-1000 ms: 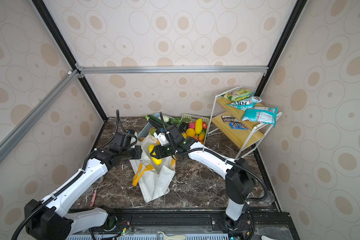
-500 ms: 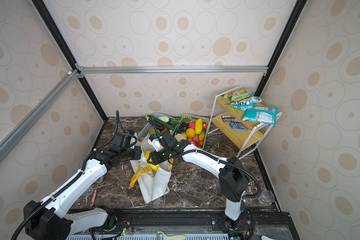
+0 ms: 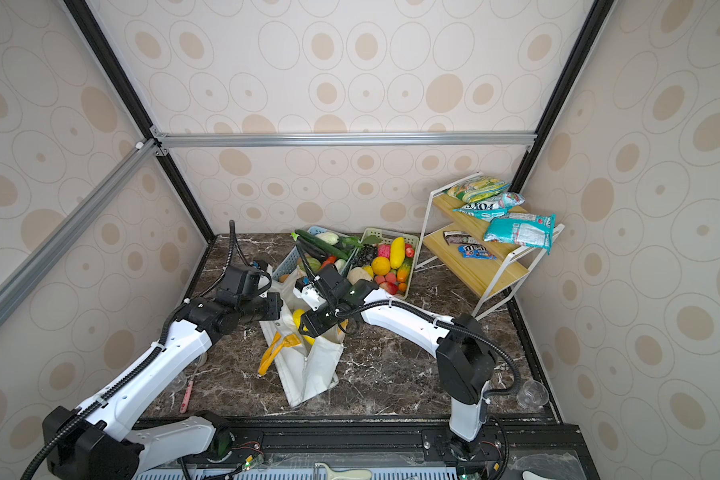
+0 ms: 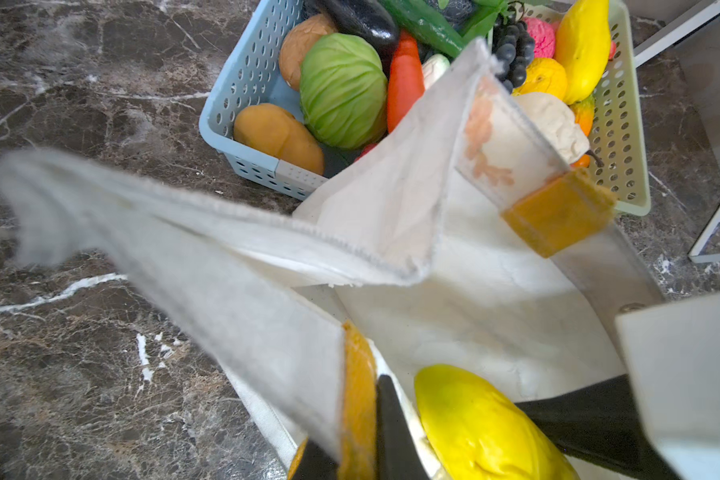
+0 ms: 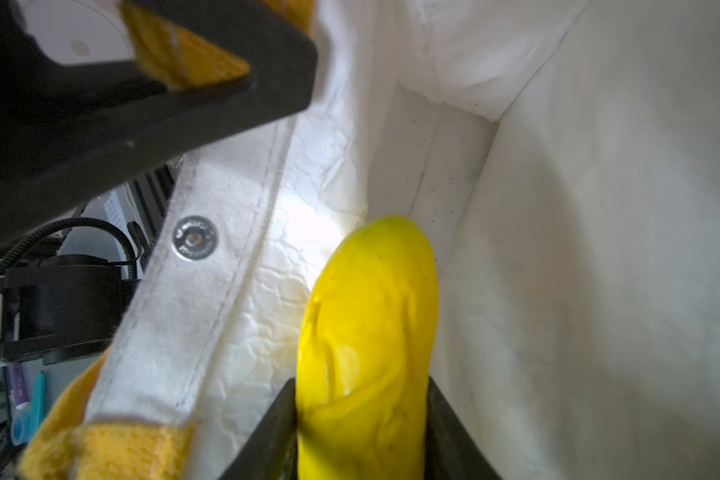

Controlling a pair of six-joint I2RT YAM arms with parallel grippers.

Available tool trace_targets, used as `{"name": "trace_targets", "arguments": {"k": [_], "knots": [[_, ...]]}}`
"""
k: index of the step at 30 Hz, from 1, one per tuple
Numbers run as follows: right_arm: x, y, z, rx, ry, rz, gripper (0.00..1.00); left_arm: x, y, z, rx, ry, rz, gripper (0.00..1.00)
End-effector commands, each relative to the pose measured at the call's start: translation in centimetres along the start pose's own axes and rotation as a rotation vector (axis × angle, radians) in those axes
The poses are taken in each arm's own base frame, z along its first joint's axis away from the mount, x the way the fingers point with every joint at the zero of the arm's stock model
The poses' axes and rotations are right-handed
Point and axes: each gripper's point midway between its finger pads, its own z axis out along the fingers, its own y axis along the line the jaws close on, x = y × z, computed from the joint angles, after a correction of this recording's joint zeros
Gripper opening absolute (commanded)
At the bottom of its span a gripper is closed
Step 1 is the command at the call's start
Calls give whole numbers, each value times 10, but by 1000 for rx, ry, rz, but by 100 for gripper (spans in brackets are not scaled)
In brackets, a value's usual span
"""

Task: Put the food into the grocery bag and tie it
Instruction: 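Carry the yellow fruit over the bag and lower it inside with the right gripper, then push the yellow fruit deeper into the bag while the left gripper holds the rim open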

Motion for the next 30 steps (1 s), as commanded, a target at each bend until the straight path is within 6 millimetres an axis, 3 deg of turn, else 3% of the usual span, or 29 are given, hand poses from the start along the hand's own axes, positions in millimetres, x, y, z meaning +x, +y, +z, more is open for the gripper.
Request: {"name": "trace_targets", "arguments": {"k": [1, 9, 23, 30], "knots": [[13, -5, 4, 53, 82, -57, 43, -30, -15, -21, 75, -111, -4, 2], [20, -8, 14, 42, 130, -69, 42, -40, -27, -32, 136, -142, 12, 0], [34, -19, 49, 32, 195, -9, 41, -50, -50, -51, 261, -187, 35, 0], [39, -29, 65, 57, 198, 65, 41, -54, -51, -53, 269, -199, 31, 0]]}}
